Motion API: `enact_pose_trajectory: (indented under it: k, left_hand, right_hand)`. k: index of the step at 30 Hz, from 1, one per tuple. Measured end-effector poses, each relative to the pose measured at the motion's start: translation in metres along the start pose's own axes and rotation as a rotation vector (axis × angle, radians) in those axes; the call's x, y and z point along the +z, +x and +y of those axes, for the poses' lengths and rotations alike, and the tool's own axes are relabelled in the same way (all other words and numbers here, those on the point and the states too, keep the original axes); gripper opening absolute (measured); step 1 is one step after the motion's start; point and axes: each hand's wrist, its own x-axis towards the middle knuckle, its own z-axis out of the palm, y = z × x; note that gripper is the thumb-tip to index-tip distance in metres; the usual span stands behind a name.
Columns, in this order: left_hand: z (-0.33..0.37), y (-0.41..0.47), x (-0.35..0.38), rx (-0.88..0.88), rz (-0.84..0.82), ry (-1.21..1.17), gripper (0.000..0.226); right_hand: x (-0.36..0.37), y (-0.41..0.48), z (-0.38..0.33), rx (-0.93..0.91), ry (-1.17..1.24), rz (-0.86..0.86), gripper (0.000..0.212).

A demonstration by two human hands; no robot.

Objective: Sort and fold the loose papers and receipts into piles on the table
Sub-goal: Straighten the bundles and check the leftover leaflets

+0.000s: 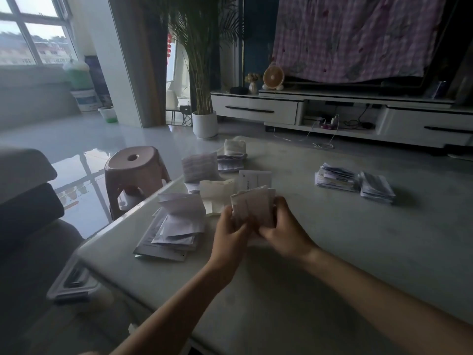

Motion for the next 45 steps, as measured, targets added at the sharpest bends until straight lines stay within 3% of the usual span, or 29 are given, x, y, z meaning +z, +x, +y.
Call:
enact_pose_trajectory:
  k: [7, 10, 13, 17, 20, 23, 25, 28, 31, 34, 37, 39, 41, 45]
  left_hand:
    - [-0.013, -0.001, 0.000, 0.042, -0.026, 0.168, 0.035]
    - [-0.013, 0.003, -0.004, 0.074, 0.065, 0.173, 0.026]
    - [-0.006, 0.004, -0.007, -0.097, 0.065, -0.027, 0.021]
    - [0.003, 0.003, -0.008, -0.357, -0.110, -0.301, 0.019]
    - [0.002, 0.001, -0.007, -0.428, -0.127, -0.368, 0.020]
    - [0.002, 0.004, -0.007, -0.452, -0.132, -0.391, 0.017]
    - [-0.001, 0.008, -0.008, -0.462, -0.129, -0.383, 0.016]
    - [-0.004, 0.017, -0.007, -0.464, -0.119, -0.367, 0.018]
    - [-0.002, 0.018, 0.000, -0.462, -0.098, -0.328, 0.020]
    - [-0.001, 0.026, 0.002, -0.462, -0.013, -0.290, 0.019]
    - [0.000, 0.031, 0.011, -0.491, 0.063, -0.317, 0.021]
    - [-0.001, 0.033, 0.017, -0.496, 0.096, -0.324, 0.023]
    - [0.000, 0.031, 0.021, -0.488, 0.105, -0.339, 0.025]
    - [0.002, 0.027, 0.030, -0.471, 0.133, -0.316, 0.026]
  right_hand:
    - [0.012, -0.007, 0.018, 0.001, -0.057, 0.015, 0.037]
    - [0.003, 0.007, 0.021, -0.010, -0.070, 0.076, 0.021]
    - [-0.014, 0.029, 0.023, 0.009, -0.154, 0.246, 0.019]
    - [-0.025, 0.067, 0.031, 0.122, -0.354, 0.257, 0.038]
    - [-0.019, 0.096, 0.035, 0.146, -0.450, 0.251, 0.063]
    - [-0.018, 0.127, 0.034, 0.290, -0.497, 0.289, 0.078]
    - [-0.017, 0.136, 0.039, 0.351, -0.476, 0.296, 0.067]
    - [-0.015, 0.137, 0.049, 0.283, -0.485, 0.349, 0.036]
    - [-0.024, 0.131, 0.056, 0.207, -0.289, 0.387, 0.013]
    - [-0.042, 0.123, 0.050, 0.073, -0.120, 0.416, 0.028]
    - [-0.064, 0.104, 0.035, 0.037, -0.136, 0.488, 0.037]
    - [-0.075, 0.090, 0.022, 0.040, -0.014, 0.537, 0.040]
    - [-0.081, 0.068, -0.001, 0.024, 0.203, 0.464, 0.043]
    - [-0.078, -0.004, -0.034, -0.054, 0.374, 0.163, 0.038]
